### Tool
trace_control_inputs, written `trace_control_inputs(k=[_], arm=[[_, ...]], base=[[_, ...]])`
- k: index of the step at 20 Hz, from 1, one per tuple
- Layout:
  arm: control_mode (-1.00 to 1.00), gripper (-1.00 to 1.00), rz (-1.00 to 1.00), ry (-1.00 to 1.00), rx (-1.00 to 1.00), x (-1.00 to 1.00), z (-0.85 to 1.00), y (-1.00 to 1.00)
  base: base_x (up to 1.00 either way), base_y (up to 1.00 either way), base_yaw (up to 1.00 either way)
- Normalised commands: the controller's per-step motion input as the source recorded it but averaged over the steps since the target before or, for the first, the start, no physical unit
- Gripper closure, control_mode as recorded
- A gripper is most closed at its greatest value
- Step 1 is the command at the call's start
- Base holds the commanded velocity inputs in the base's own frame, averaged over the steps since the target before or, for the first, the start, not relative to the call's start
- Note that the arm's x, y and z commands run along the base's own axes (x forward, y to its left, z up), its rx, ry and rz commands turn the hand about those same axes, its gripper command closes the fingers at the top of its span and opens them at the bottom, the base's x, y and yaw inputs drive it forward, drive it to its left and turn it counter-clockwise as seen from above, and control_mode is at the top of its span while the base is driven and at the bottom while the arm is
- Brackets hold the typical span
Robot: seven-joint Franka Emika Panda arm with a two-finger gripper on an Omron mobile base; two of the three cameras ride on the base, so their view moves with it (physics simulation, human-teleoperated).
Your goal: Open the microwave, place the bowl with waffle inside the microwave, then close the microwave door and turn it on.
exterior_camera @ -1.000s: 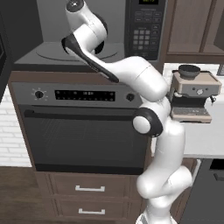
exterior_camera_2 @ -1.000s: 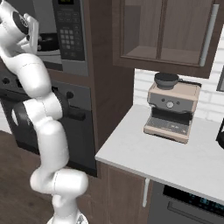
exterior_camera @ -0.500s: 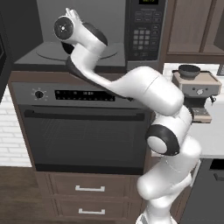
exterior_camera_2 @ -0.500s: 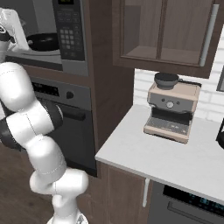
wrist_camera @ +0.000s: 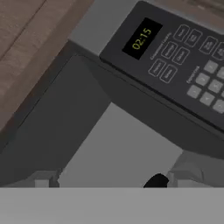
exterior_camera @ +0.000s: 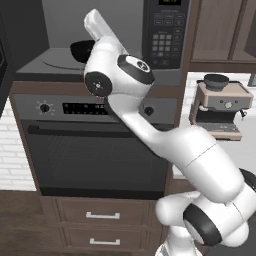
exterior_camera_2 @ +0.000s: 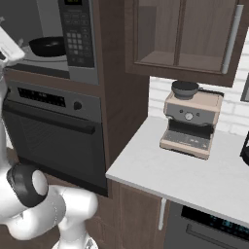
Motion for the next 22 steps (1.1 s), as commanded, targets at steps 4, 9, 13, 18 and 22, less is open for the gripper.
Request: trace_control_inputs(k=[4, 9, 13, 18, 22], arm=[[-1.0, -1.0, -0.03, -0.3, 0.0, -1.0, -0.08, 0.4], [-1.0, -1.0, -0.07, -0.05, 0.02, -1.0, -0.34, 0.26], [-1.0, -1.0, -0.09, 0.0, 0.0, -0.92, -0.79, 0.09], [-1.0, -1.0, -0.17, 0.0, -0.01, -0.43, -0.77, 0.0], [-1.0, -1.0, -0.2, 0.0, -0.03, -0.03, -0.62, 0.07]], base=[[0.0, 0.0, 0.0], [0.0, 0.0, 0.0], [0.0, 0.0, 0.0], [0.0, 0.0, 0.0], [0.0, 0.0, 0.0]])
